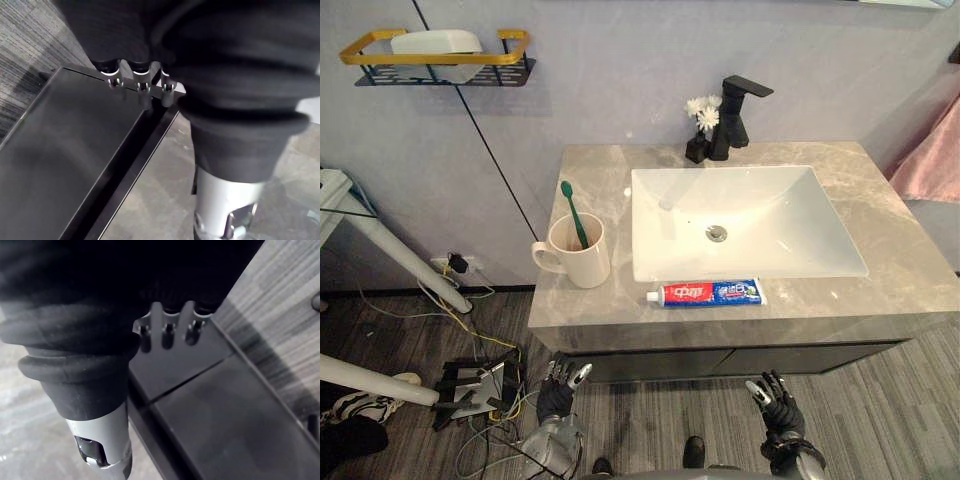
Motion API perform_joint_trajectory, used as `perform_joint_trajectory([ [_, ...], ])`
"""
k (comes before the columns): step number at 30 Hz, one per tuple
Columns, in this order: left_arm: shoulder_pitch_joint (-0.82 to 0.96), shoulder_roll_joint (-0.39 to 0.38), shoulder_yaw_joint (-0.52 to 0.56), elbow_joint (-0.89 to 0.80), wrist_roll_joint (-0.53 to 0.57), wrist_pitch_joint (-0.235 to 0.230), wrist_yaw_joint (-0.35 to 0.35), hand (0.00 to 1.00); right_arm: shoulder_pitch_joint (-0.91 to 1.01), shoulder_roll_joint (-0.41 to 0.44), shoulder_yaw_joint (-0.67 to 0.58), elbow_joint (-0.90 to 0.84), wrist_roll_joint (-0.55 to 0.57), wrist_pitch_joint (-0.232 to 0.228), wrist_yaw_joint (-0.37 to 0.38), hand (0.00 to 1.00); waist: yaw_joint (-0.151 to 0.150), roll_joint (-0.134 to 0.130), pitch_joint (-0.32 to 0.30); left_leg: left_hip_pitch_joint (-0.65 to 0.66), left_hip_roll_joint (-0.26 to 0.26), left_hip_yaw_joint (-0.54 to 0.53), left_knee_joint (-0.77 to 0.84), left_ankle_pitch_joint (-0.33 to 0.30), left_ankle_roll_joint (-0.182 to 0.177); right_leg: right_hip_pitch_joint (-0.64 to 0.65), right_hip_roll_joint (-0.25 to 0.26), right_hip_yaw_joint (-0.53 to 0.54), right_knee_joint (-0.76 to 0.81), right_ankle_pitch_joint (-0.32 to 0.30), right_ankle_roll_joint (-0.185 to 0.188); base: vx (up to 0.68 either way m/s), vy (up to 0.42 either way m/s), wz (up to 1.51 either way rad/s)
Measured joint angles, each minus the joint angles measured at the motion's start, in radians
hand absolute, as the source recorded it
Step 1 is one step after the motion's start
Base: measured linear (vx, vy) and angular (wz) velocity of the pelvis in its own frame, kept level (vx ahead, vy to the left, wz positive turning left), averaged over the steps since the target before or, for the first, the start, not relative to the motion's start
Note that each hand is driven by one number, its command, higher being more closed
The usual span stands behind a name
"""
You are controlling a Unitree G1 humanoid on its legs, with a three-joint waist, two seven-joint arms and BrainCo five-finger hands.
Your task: Organize washtable
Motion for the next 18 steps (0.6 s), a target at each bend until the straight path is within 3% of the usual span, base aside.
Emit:
perform_joint_trajectory([
  [10,-0.002,0.002,0.000,0.000,0.000,0.002,0.003,0.00,-0.004,0.001,-0.050,0.000,0.002,0.000,-0.007,0.00,0.001,0.003,0.001,0.011,0.001,0.007,0.003,-0.001,0.000,0.000,0.002,0.008,0.000,0.000,-0.001,0.00,0.000,-0.02],
  [11,-0.002,0.004,0.003,0.000,0.000,0.007,0.006,0.00,-0.011,0.001,-0.086,0.000,0.003,0.000,-0.010,0.00,0.002,0.006,0.001,0.014,0.002,0.012,0.004,-0.003,0.000,0.000,0.004,0.018,-0.001,0.003,-0.001,-0.01,0.009,-0.42],
  [12,0.001,0.015,0.010,0.000,0.001,0.026,0.021,0.00,-0.055,-0.002,-0.286,0.000,0.003,-0.002,-0.049,0.00,0.003,0.018,0.003,0.014,0.004,0.037,0.038,-0.027,0.001,-0.001,0.010,0.050,-0.001,0.010,-0.002,-0.01,0.022,-0.52],
  [13,0.006,0.016,0.020,0.000,0.005,0.032,0.024,0.00,-0.076,-0.017,-0.385,-0.001,0.002,-0.006,-0.076,0.00,0.001,0.024,0.003,0.014,0.004,0.046,0.048,-0.035,0.000,-0.003,0.010,0.062,-0.001,0.011,-0.002,-0.01,0.029,-0.51],
  [18,0.015,0.019,0.043,-0.012,0.036,0.038,0.022,0.00,-0.075,-0.093,-0.652,-0.068,-0.020,-0.036,-0.146,0.00,-0.008,0.027,0.003,0.006,0.005,0.055,0.064,-0.044,0.001,-0.012,0.009,0.077,0.000,0.013,0.001,-0.01,0.008,-0.10],
])
